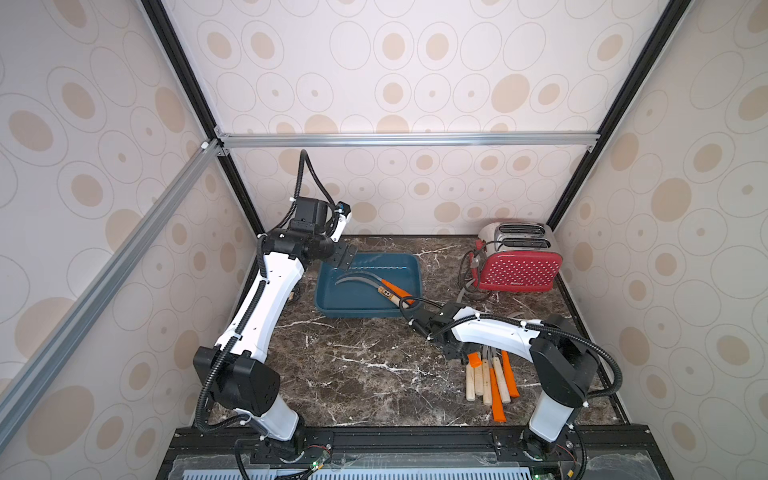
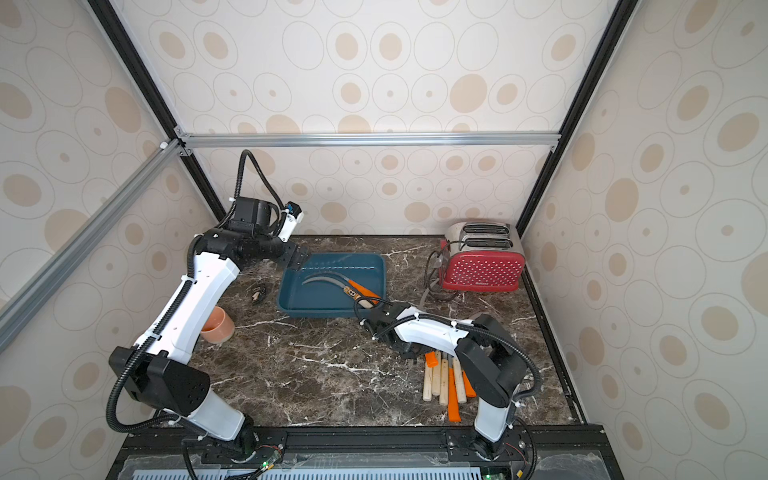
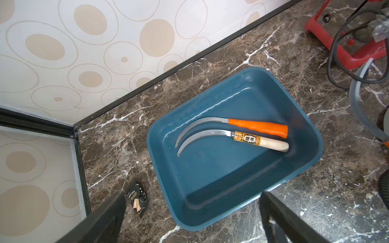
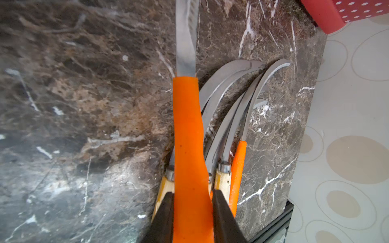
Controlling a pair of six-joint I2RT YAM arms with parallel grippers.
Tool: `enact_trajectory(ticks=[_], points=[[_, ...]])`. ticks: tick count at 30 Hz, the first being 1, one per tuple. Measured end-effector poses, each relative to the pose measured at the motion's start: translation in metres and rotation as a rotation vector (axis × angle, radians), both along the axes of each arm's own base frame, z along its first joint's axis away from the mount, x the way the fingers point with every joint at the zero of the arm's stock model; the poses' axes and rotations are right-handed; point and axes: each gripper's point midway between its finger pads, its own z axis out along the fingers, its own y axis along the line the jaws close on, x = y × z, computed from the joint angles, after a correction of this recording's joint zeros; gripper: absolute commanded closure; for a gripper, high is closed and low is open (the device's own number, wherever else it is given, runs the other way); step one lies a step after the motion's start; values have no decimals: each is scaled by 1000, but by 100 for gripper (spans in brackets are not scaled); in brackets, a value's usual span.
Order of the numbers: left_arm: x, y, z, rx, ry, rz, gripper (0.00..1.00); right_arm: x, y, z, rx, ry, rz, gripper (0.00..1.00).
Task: Put small sickles into storage boxes
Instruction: Pick up the sickle at the center of the board.
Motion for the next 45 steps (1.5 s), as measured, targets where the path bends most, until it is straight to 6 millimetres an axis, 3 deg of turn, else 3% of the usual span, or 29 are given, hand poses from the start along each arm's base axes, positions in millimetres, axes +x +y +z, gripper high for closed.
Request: enact_trajectory(ticks=[16,30,45], points=[[3,3,4,1,-18,21,1,11,2,26,-170,-51,17,95],[-7,4,23,-11,-62,14,1,-9,9,24,-193,-20,17,95],[-11,4,22,-2,-53,2,1,-22,14,10,-246,34,34,95]])
